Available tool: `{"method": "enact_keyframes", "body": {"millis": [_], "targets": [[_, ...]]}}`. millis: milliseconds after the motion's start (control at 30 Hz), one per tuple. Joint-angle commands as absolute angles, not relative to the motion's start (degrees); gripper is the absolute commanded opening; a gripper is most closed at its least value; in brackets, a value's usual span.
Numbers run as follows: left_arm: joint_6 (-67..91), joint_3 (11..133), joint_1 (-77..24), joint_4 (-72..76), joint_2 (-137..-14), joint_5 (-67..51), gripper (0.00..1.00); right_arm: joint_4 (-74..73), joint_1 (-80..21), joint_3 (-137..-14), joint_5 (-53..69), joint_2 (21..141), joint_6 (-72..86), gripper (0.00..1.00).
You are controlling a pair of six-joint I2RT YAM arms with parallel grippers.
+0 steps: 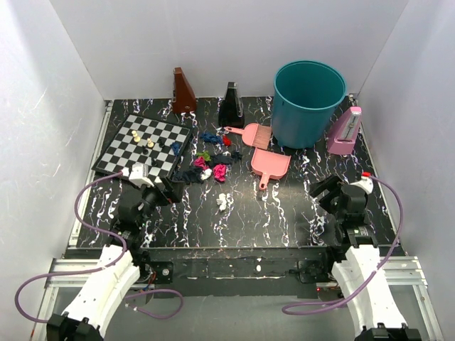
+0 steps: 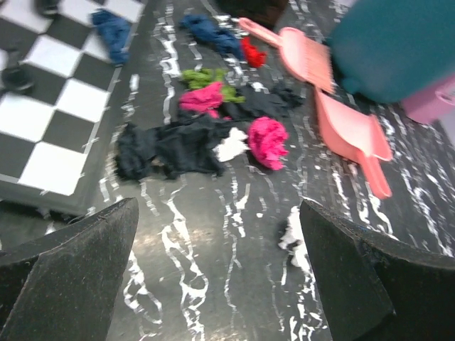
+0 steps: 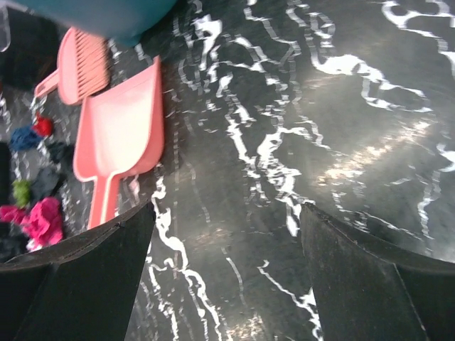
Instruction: Sweep away the paper scraps from the table
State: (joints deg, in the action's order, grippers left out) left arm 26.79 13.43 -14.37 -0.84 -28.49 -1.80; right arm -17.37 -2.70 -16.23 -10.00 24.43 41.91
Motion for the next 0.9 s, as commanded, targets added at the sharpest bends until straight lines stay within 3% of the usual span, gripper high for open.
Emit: {"method": "enact_keyframes", "body": {"millis": [0,467,867], "targets": [[26.27,13.09,-14.33,9.92,-34.42,-14.06,0.98,-9.59,-3.25,-22.05,2.26,31.88,37.88,0.90],[24.61,33.47,-15.64,16.78,-60.63,-16.00,0.98,-15.73,-28.11,-42.53,-12.56,59.14,39.19,0.87],[23.11,47.63,-16.00,17.58,-76.81,-15.73,0.98,-22.49,-38.49,-55.18,-18.98,79.26,41.92,0.80]]}}
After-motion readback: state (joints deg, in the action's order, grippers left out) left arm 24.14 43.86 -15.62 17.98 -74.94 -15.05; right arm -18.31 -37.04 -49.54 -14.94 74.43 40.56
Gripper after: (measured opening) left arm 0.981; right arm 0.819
